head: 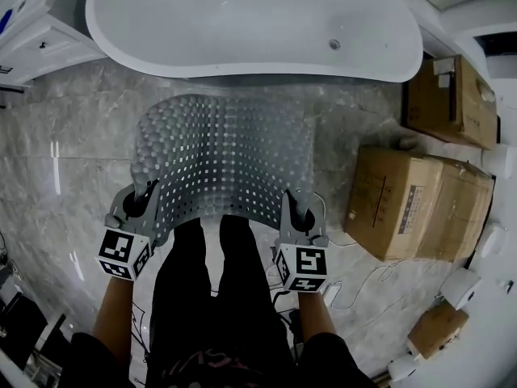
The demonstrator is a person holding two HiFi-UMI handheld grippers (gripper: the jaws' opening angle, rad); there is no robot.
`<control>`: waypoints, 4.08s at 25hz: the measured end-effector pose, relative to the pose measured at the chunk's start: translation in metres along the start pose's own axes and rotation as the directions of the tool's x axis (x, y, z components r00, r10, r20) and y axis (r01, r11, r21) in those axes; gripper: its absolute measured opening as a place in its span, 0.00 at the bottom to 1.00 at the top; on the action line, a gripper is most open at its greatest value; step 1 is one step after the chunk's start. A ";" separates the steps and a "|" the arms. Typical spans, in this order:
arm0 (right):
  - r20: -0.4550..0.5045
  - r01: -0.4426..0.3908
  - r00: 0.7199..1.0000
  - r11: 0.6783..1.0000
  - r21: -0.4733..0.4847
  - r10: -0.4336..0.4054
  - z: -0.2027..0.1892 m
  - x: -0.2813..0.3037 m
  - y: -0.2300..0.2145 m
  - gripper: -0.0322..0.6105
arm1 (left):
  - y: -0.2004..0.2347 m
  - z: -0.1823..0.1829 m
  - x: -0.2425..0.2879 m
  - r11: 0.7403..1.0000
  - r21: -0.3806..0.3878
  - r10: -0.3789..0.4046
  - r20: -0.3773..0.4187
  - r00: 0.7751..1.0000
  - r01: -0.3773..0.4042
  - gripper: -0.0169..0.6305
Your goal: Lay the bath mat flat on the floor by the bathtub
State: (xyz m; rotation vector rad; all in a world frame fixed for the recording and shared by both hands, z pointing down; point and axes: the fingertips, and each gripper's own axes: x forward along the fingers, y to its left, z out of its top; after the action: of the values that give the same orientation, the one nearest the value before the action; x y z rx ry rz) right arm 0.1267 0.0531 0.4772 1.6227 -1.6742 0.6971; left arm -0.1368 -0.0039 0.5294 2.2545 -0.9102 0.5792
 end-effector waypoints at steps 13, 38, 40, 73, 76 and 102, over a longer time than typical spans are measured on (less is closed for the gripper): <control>0.034 -0.157 0.987 0.984 0.080 0.155 0.047 -0.105 -0.039 0.12 | -0.103 0.094 -0.080 0.986 0.058 0.161 -0.055 0.985 -0.158 0.05; 0.025 -0.192 0.981 0.974 0.117 0.190 0.006 -0.033 0.002 0.12 | -0.048 0.035 -0.043 0.973 0.055 0.227 -0.104 0.968 -0.222 0.05; 0.034 -0.187 0.982 0.975 0.123 0.184 0.011 -0.041 -0.003 0.12 | -0.056 0.042 -0.046 0.974 0.069 0.222 -0.098 0.970 -0.216 0.05; 0.099 -0.214 0.973 0.977 0.024 0.211 0.026 -0.073 -0.005 0.12 | -0.078 0.056 -0.076 0.948 0.231 0.243 -0.078 0.967 -0.219 0.05; 0.107 -0.207 0.973 0.978 0.021 0.203 0.022 -0.061 -0.006 0.12 | -0.073 0.050 -0.066 0.946 0.240 0.243 -0.073 0.967 -0.219 0.05; 0.065 -0.167 0.984 0.986 0.025 0.165 -0.035 0.002 -0.008 0.12 | -0.013 -0.009 -0.031 0.933 0.283 0.258 -0.093 0.962 -0.223 0.06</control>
State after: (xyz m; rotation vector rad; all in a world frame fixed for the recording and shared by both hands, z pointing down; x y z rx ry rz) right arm 0.1383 0.0782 0.4998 1.5519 -1.8687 0.7641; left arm -0.1497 0.0235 0.5118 2.3242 -1.1077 1.0031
